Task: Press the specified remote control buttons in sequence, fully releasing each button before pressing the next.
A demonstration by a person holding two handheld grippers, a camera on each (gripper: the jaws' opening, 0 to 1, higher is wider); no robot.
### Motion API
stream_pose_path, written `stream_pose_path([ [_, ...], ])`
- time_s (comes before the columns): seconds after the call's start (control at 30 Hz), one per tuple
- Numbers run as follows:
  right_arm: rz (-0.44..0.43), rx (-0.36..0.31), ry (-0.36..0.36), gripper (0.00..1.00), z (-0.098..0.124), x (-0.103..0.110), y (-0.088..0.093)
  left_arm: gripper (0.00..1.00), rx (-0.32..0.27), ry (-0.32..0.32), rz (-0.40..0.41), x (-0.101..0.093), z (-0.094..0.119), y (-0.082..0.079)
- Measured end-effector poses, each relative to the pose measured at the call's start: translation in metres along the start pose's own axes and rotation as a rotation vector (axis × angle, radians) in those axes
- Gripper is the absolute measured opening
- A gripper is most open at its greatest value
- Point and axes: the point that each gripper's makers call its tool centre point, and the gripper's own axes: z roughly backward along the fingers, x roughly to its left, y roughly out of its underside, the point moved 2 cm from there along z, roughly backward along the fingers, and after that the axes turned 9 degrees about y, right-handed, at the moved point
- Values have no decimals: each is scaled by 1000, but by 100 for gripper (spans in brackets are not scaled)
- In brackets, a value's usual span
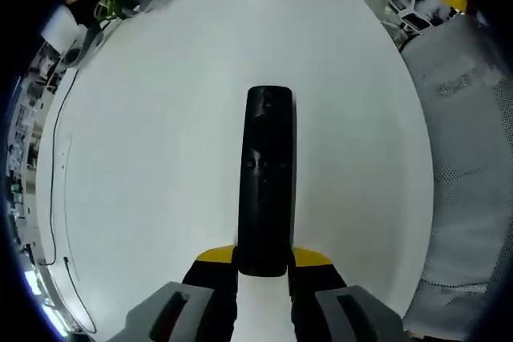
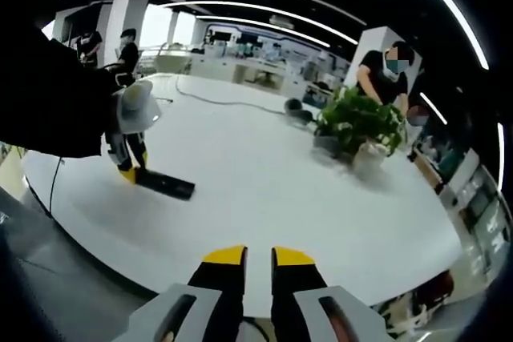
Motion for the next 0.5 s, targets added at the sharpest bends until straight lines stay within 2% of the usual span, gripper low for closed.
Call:
stream_pose_path([
  [0.5, -8, 14, 21, 5, 1, -4, 2, 23, 23, 4, -15, -46, -6, 3],
])
